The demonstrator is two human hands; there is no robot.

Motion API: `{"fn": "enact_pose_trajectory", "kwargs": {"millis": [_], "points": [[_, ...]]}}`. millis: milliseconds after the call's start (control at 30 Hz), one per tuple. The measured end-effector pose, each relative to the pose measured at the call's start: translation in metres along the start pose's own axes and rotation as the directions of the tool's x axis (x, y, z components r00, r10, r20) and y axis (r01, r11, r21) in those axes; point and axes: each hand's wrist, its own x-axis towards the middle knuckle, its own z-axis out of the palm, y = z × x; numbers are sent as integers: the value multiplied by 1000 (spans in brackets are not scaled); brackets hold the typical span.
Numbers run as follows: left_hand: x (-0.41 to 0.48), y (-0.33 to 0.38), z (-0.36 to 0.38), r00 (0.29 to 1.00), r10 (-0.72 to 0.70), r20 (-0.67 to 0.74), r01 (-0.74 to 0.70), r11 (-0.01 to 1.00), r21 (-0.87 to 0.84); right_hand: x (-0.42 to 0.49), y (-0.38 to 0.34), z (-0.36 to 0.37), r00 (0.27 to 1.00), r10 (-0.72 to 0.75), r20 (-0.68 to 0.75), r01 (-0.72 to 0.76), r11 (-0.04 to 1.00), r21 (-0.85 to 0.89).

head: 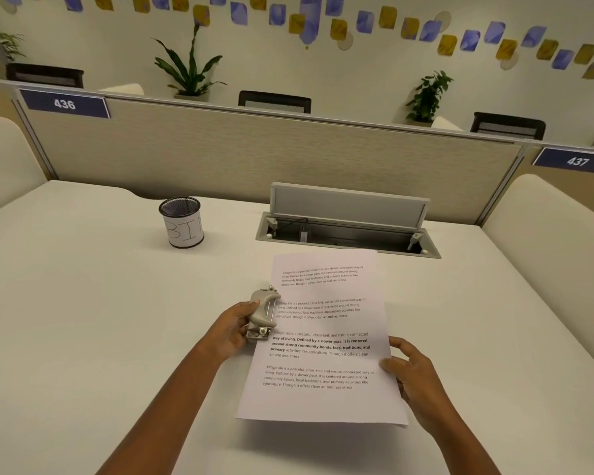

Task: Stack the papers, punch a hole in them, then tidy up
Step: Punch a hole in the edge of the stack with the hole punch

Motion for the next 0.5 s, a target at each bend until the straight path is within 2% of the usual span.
{"fn": "enact_pose_trajectory", "kwargs": {"millis": [333,500], "points": [[-1,3,0,989,-76,126,73,997,26,8,-3,-1,993,35,112,-39,999,35],[1,0,3,985,-76,157,66,996,67,12,-6,6,999,-25,47,25,1000,5]]}}
